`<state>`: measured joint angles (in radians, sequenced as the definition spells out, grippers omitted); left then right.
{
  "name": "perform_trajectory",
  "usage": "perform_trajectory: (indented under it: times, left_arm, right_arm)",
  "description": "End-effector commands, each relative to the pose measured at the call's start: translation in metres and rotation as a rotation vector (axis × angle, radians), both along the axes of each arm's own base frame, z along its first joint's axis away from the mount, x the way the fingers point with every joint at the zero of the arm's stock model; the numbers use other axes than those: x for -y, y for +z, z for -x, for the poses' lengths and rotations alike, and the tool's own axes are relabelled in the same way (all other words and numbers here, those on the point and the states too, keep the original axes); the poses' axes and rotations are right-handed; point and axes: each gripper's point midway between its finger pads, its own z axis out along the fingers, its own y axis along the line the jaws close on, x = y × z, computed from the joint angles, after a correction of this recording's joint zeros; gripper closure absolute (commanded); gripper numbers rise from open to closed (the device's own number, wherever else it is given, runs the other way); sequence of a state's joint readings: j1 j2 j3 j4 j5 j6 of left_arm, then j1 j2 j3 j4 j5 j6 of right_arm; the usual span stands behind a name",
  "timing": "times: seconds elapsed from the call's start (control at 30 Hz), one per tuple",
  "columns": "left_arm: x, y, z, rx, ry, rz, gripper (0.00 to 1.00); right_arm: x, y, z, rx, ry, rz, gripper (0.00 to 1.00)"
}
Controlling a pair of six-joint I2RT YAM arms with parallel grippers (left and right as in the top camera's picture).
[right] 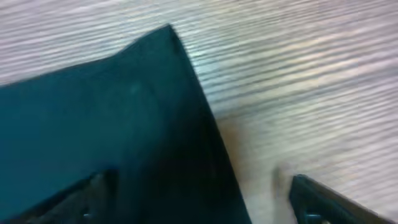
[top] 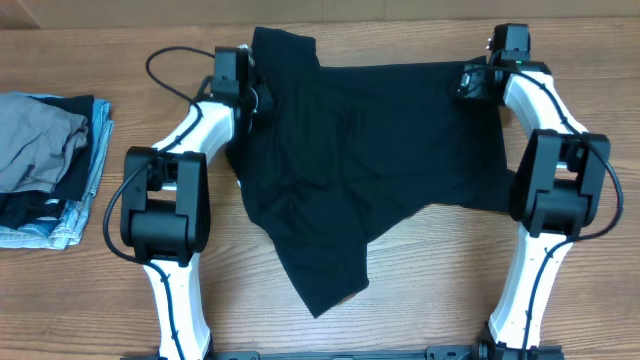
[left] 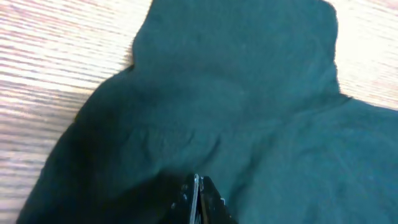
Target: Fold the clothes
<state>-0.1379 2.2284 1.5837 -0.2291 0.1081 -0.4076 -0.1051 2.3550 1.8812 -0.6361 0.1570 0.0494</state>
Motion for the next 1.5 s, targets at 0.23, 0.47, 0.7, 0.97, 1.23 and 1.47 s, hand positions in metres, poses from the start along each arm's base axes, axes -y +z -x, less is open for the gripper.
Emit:
perform_trajectory:
  times: [0.23,0.47,0.7,0.97,1.23,1.47]
  left_arm:
    - [0.025,0.079,0.07,-0.143,-0.199,0.063,0.96]
    - [0.053,0.066,0.107,-0.263,-0.319,0.043,0.96]
    - [0.078,0.062,0.121,-0.263,-0.42,-0.024,0.9]
    - [0.075,0.06,0.127,-0.279,-0.462,-0.048,0.89]
    - [0.076,0.058,0.133,-0.296,-0.486,-0.053,0.9]
    - [0.076,0.058,0.133,-0.296,-0.486,-0.052,0.9]
  right_arm:
    - [-0.011,0.107,0.074,-0.059,-0.266,-0.169,0.0]
    - [-0.038,0.082,0.155,-0.396,-0.405,-0.299,0.0]
    - [-0.047,0.053,0.196,-0.553,-0.528,-0.327,0.0]
    - [-0.045,0.002,0.21,-0.565,-0.627,-0.383,0.01]
    - [-0.028,-0.021,0.203,-0.491,-0.697,-0.469,0.38]
    - [-0.029,-0.024,0.199,-0.476,-0.691,-0.486,0.8]
